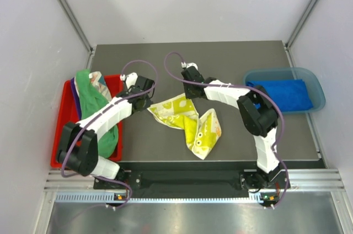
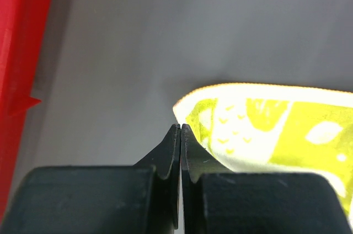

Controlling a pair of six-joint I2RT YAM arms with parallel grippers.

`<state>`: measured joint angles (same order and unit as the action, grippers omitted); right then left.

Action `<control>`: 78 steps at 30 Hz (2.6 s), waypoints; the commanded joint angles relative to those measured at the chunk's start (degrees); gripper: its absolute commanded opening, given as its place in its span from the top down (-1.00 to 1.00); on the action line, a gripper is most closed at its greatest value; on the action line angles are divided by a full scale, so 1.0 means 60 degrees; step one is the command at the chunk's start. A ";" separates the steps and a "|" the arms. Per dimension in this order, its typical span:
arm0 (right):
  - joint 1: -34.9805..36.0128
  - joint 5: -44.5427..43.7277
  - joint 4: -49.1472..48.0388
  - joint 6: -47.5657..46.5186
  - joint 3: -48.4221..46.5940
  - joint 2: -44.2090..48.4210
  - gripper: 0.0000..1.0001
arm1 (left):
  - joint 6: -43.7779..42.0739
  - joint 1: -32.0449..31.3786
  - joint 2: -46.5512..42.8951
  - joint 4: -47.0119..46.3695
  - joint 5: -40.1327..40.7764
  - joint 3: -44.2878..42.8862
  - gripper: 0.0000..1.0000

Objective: Fold and stack the towels
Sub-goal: Flatten out the crumpled towel

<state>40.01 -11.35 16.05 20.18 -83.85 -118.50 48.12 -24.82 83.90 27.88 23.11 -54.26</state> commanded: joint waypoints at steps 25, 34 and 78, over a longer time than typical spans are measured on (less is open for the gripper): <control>-0.0135 -0.0173 -0.0332 0.0108 0.0279 0.1380 0.99 | -0.0330 0.0123 0.1088 -0.3548 -0.2066 0.0519 -0.22; -0.0179 -0.0158 -0.0376 0.0122 0.0440 0.1439 1.00 | -0.0051 0.0371 0.2218 -0.3547 -0.1406 0.0005 0.10; -0.0384 0.1306 0.0985 -0.2149 0.0927 1.1384 0.99 | -0.5793 0.0548 -0.5589 -0.2303 -1.1101 -0.4314 1.00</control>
<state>38.09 -6.44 18.98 8.58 -73.52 -51.59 15.05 -21.63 50.94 17.65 -33.58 -76.07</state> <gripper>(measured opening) 0.007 0.017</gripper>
